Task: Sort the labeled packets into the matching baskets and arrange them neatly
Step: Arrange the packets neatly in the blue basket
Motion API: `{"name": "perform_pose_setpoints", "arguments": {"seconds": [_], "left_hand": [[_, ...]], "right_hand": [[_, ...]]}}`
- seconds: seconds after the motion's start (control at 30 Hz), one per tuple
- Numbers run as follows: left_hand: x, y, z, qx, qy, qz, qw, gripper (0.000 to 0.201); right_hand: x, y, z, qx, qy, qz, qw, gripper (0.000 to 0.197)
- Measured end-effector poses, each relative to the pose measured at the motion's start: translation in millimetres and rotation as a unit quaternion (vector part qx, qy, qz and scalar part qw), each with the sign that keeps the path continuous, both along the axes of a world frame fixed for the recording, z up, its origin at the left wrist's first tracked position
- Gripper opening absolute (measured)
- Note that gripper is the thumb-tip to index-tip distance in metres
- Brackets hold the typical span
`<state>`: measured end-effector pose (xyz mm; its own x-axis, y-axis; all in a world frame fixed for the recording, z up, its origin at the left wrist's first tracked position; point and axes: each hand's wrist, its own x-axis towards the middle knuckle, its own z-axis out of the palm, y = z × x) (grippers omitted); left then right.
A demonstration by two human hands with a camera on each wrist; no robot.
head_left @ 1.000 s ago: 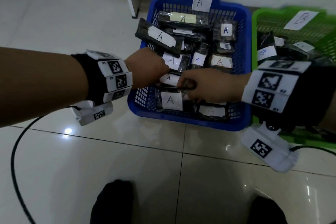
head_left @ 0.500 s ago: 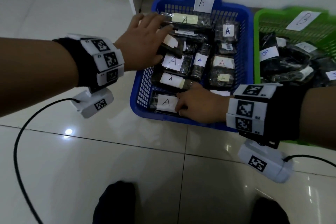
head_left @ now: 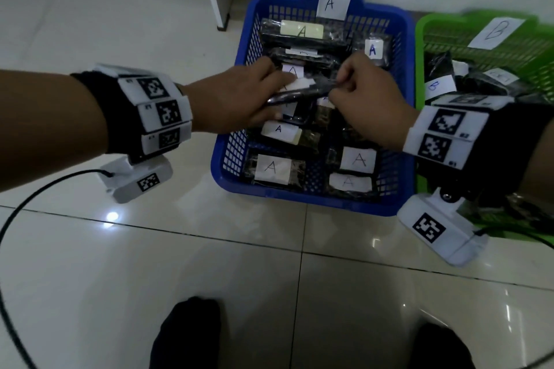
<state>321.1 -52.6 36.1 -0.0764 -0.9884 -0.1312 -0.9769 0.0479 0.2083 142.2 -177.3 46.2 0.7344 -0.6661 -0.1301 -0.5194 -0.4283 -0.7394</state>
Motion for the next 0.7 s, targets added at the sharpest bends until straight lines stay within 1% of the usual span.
{"name": "perform_pose_setpoints", "arguments": {"seconds": [0.07,0.13,0.2,0.23,0.3,0.43,0.5,0.57,0.63,0.7], "left_hand": [[-8,4,-4,0.022,0.000,-0.027,0.999,0.069],[-14,7,-10,0.081,-0.021,-0.065,0.994,0.074],[-20,9,-14,0.178,-0.058,-0.100,0.977,0.080],[-22,9,-16,0.211,-0.082,-0.116,0.967,0.084],[-22,8,-18,0.230,-0.102,-0.135,0.959,0.085],[-15,4,-19,0.239,-0.058,-0.093,0.965,0.072],[-13,5,-19,0.243,-0.028,-0.079,0.966,0.063],[-16,6,-19,0.239,-0.006,-0.084,0.967,0.048],[-22,6,-17,0.231,-0.003,-0.085,0.969,0.036],[-23,0,-11,0.193,-0.009,-0.072,0.978,0.029]], "right_hand": [[-3,-1,-3,0.022,-0.002,-0.002,1.000,0.012],[-5,2,-9,0.058,0.028,0.040,0.997,0.013],[-9,6,-13,0.043,0.076,0.102,0.991,0.015],[-11,8,-15,0.026,0.088,0.129,0.987,0.016],[-15,13,-15,-0.005,0.099,0.172,0.980,0.018],[-19,16,-17,-0.071,0.129,0.242,0.959,0.023],[-21,16,-22,-0.122,0.157,0.294,0.935,0.032],[-24,19,-26,-0.156,0.185,0.338,0.910,0.045],[-26,24,-29,-0.187,0.208,0.376,0.884,0.057],[-27,29,-33,-0.229,0.234,0.405,0.854,0.062]]}}
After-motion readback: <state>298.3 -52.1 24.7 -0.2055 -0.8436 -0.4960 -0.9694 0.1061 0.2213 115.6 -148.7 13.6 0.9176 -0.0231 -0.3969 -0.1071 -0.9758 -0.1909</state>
